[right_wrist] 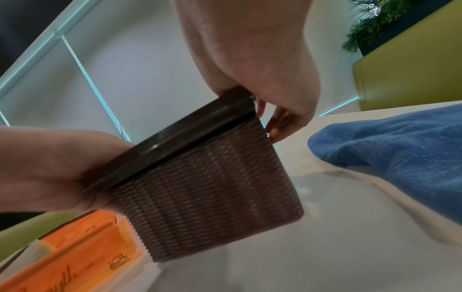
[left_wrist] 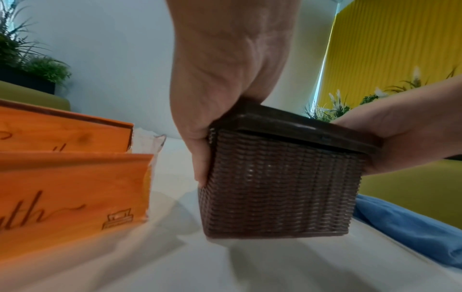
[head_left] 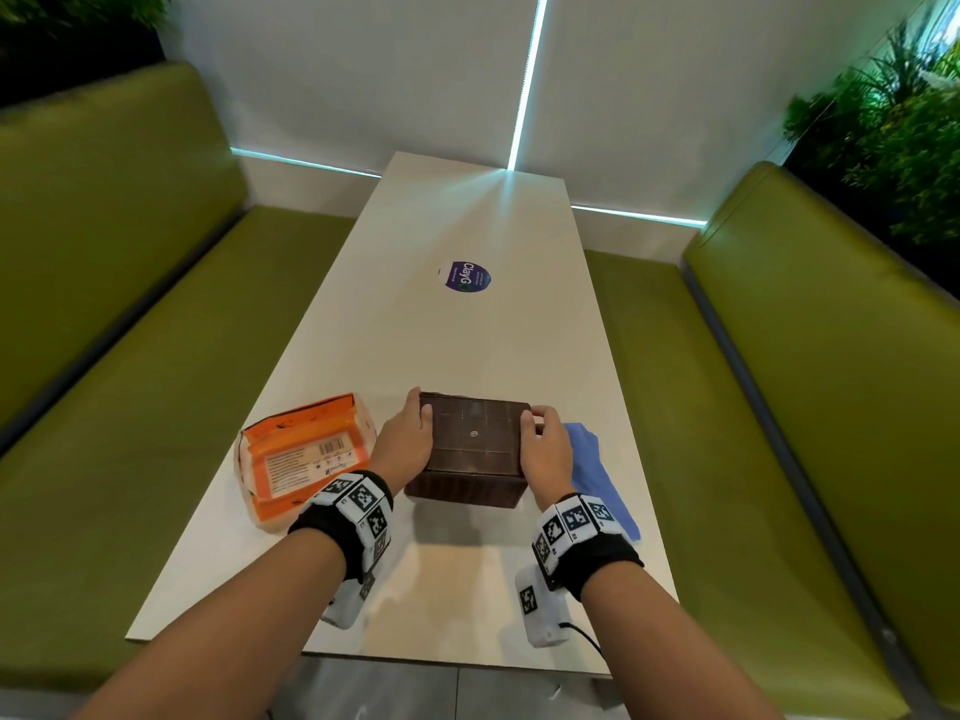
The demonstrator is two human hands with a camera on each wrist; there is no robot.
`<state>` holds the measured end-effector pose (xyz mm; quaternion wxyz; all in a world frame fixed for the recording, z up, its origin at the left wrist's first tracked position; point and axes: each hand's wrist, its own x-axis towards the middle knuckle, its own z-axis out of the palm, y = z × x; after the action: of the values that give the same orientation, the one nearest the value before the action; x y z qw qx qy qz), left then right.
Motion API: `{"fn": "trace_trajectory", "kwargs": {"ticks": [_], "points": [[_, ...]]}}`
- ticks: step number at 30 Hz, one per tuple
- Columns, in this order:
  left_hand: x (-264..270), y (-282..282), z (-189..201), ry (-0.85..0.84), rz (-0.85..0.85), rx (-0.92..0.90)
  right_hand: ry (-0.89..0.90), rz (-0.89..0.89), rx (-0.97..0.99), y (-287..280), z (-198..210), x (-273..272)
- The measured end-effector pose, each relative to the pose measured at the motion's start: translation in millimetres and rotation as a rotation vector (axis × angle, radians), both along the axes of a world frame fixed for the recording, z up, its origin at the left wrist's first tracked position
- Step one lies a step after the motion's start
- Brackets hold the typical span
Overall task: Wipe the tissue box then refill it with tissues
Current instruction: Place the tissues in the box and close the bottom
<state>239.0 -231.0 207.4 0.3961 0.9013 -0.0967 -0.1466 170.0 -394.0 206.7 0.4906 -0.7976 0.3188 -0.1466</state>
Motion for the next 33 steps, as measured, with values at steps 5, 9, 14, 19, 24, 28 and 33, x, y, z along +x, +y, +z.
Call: {"fn": "trace_trajectory", "kwargs": {"ticks": [5,9,14,19,24,28,33], "points": [[1.4,1.9,3.5,-0.121,-0.024,0.112,0.091,-0.092,-0.146,9.7,-5.0,2.9],[2.6,-1.7,2.3,-0.104,0.032,0.160,0.138,-0.121,-0.255,13.6,-0.7,2.8],[7.8,-8.1,-1.8,0.066,0.083,-0.100,0.215,0.021,-0.329,12.2,8.7,0.8],[11.4,-5.5,-11.0,0.024,0.108,-0.155,0.216,0.019,-0.009,9.5,-8.3,5.9],[15.9,-6.6,-19.2,0.132,0.151,-0.190,0.401,0.067,0.144,0.8,-18.3,13.9],[11.7,-5.3,-17.0,0.199,0.152,-0.204,0.300,0.135,0.412,3.0,2.0,-1.5],[-20.9,-2.7,13.9,0.131,0.093,-0.519,0.030,0.149,0.754,-2.5,11.8,-32.3]]}}
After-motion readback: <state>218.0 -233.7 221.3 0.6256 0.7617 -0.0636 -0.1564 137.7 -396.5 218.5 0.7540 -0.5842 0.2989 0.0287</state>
